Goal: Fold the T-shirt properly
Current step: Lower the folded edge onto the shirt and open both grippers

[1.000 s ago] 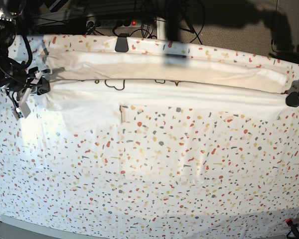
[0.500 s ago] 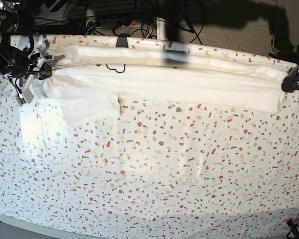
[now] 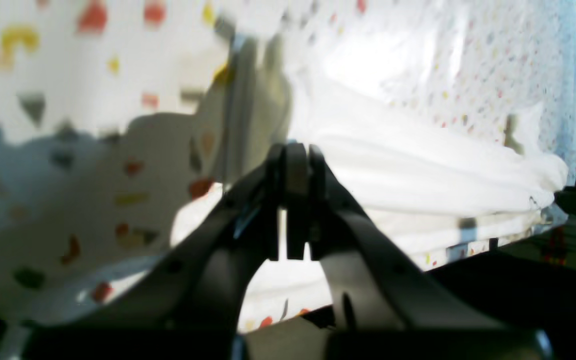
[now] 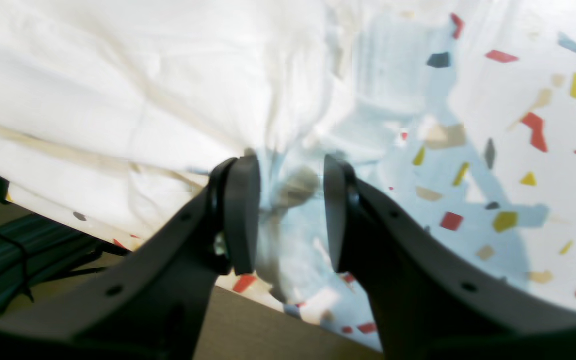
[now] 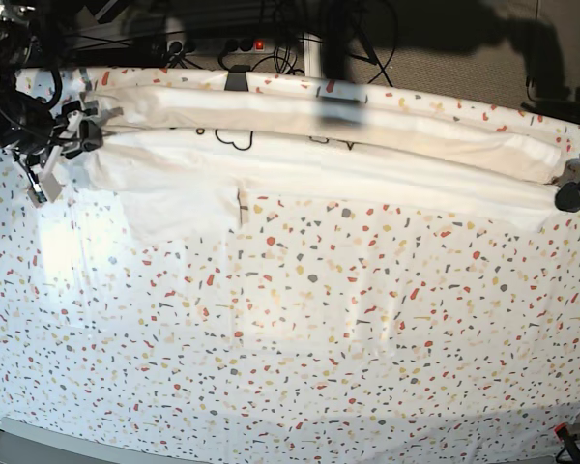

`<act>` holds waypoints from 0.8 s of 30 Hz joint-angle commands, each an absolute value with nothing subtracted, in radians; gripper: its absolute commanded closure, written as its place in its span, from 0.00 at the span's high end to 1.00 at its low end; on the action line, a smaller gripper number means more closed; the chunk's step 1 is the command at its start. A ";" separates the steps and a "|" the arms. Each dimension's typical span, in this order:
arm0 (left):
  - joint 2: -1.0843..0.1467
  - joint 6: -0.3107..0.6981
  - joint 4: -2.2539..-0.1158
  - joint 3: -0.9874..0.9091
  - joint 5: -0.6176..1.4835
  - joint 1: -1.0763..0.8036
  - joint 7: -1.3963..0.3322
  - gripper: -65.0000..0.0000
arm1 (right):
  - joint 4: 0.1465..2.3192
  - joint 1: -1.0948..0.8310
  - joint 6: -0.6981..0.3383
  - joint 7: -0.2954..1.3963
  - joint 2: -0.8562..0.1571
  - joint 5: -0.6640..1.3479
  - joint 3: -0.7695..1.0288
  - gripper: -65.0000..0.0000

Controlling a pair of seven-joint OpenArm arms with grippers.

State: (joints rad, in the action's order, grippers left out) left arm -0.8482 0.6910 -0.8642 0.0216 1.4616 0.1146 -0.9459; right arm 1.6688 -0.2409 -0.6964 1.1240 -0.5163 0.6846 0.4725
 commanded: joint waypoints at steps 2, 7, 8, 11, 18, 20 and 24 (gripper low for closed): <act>-0.888 0.698 -0.873 0.012 1.484 0.140 -0.927 0.02 | 1.684 -0.233 -0.698 1.116 -0.557 0.686 0.485 0.33; -0.887 0.698 -0.873 0.012 1.484 0.165 -0.927 0.01 | 1.684 -0.216 -0.694 1.116 -0.582 0.720 0.485 0.33; -0.888 0.698 -0.873 0.012 1.484 0.170 -0.927 0.01 | 1.684 -0.208 -0.694 1.116 -0.579 0.720 0.485 0.33; -0.888 0.698 -0.874 0.012 1.484 0.190 -0.927 0.00 | 1.684 -0.193 -0.695 1.116 -0.579 0.719 0.485 0.33; -0.887 0.698 -0.959 0.012 1.420 0.208 -0.881 0.00 | 1.684 -0.191 -0.688 1.116 -0.579 0.718 0.485 0.33; -0.888 0.698 -1.004 0.012 1.364 0.208 -0.881 0.00 | 1.684 -0.191 -0.673 1.116 -0.579 0.715 0.485 0.33; -0.888 0.698 -1.089 0.012 1.279 0.208 -0.865 0.00 | 1.684 -0.191 -0.672 1.116 -0.579 0.711 0.485 0.33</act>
